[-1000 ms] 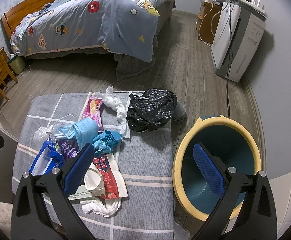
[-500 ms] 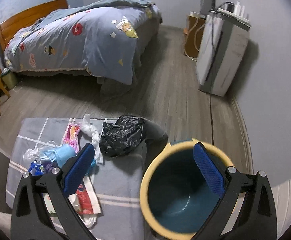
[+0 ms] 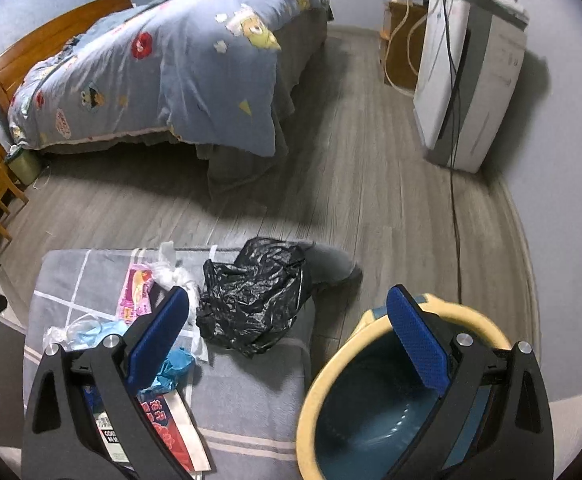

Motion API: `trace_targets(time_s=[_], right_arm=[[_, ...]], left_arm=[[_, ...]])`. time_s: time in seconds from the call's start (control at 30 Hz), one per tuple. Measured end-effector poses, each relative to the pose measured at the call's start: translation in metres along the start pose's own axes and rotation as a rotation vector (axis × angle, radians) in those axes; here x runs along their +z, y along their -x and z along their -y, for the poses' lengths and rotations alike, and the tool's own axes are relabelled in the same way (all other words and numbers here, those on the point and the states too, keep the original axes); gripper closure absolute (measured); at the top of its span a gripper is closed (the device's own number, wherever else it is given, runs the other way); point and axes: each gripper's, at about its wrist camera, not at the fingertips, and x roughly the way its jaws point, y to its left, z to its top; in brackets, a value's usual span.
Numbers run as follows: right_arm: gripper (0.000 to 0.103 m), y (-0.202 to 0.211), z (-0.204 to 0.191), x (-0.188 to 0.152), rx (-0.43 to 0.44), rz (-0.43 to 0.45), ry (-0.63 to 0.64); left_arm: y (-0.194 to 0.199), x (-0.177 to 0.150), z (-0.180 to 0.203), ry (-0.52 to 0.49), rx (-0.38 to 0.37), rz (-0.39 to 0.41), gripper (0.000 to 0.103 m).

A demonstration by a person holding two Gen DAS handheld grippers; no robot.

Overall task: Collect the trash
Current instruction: 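Grasp the black plastic bag with the right tool while the left tool grasps the clear plastic bag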

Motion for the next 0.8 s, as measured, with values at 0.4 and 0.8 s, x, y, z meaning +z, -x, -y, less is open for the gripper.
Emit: trace_targets(time_s=[0.4, 0.8], right_arm=[[0.006, -0.059, 0.001, -0.005, 0.016, -0.094, -0.041], [0.072, -0.096, -0.028, -0.025, 0.113, -0.25, -0.012]], left_arm=[[-0.041, -0.027, 0.01, -0.069, -0.101, -0.131, 0.027], [-0.065, -0.046, 0.015, -0.105, -0.208, -0.275, 0.054]])
